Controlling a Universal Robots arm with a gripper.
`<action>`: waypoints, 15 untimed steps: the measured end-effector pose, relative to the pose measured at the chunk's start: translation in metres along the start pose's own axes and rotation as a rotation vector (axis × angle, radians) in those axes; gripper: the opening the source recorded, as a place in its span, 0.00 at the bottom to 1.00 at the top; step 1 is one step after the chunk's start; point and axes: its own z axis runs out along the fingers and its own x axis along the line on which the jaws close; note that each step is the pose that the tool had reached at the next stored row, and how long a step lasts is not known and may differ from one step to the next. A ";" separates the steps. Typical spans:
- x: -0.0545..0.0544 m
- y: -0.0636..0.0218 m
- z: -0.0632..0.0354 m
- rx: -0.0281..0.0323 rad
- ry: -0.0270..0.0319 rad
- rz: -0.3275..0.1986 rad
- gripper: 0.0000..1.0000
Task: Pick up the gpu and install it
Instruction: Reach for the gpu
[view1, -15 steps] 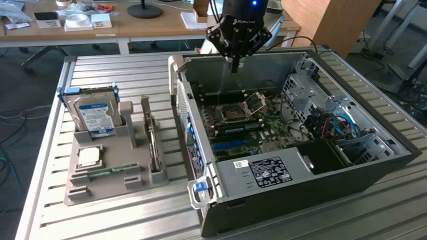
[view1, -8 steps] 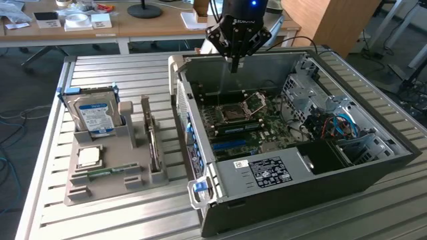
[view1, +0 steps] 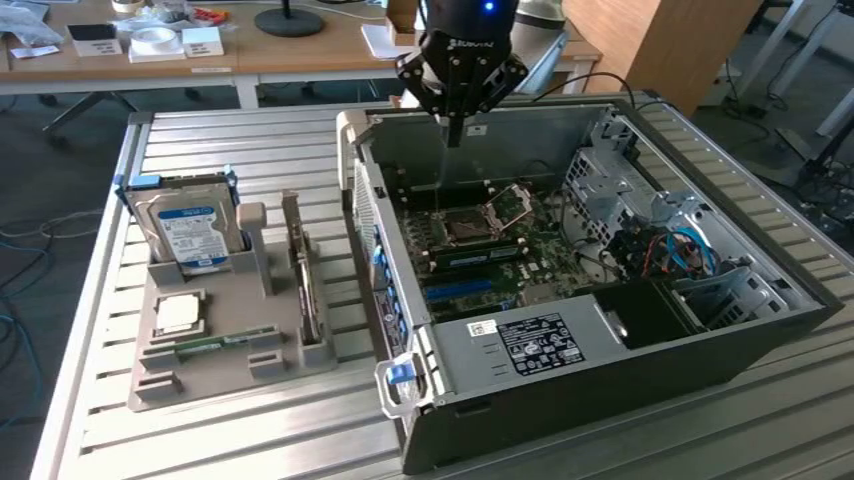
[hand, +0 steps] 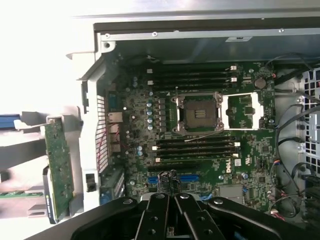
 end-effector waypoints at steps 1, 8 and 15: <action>0.002 -0.0001 0.0000 0.0001 0.0001 0.000 0.11; 0.020 -0.0015 0.0002 0.0000 0.0000 0.000 0.11; 0.040 -0.0031 0.0013 0.0004 0.0000 0.000 0.11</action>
